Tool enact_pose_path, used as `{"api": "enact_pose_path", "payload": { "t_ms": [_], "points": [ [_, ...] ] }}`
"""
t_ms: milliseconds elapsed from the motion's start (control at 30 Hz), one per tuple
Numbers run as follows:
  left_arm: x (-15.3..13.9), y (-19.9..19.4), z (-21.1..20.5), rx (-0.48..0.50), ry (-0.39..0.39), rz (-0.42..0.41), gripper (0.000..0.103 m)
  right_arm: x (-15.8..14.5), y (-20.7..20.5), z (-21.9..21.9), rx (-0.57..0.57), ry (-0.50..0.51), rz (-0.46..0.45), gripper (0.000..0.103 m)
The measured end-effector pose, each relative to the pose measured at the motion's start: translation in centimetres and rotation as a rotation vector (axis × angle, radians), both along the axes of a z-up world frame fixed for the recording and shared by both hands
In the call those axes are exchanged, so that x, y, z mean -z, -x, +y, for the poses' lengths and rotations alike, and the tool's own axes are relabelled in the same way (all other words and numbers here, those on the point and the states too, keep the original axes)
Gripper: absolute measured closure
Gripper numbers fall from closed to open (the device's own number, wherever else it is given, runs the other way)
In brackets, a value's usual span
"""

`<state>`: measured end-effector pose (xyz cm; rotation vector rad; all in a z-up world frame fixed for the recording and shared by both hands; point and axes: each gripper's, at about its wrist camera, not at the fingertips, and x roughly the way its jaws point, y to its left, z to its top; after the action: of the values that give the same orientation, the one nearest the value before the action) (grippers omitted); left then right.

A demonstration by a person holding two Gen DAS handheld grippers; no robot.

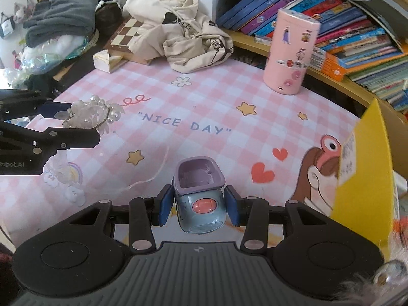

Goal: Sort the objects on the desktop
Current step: 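Carry the toy car and pearl clip toward the yellow box with both grippers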

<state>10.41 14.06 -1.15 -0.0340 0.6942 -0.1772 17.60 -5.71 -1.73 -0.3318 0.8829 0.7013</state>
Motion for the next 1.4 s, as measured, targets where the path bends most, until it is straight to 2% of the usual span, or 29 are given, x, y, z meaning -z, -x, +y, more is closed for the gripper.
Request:
{"api": "enact_pose_path", "payload": {
  "t_ms": [367, 700, 967, 1400],
  "points": [
    [-1.3, 2.7, -0.9, 0.065, 0.030, -0.022, 0.053, -0.9, 4.2, -3.4, 0.138, -0.024, -0.002, 0.062],
    [-0.8, 3.6, -1.5, 0.117, 0.056, 0.002, 0.053, -0.7, 7.1, -5.7, 0.248, -0.018, 0.011, 0.062],
    [-1.2, 4.3, -4.2, 0.213, 0.042, -0.014, 0.053, -1.0, 9.3, -7.3, 0.302, -0.008, -0.014, 0.062],
    [-1.8, 4.4, -9.3, 0.300, 0.033, -0.028, 0.053, -1.1, 10.8, -12.2, 0.391, -0.010, -0.017, 0.062]
  ]
}}
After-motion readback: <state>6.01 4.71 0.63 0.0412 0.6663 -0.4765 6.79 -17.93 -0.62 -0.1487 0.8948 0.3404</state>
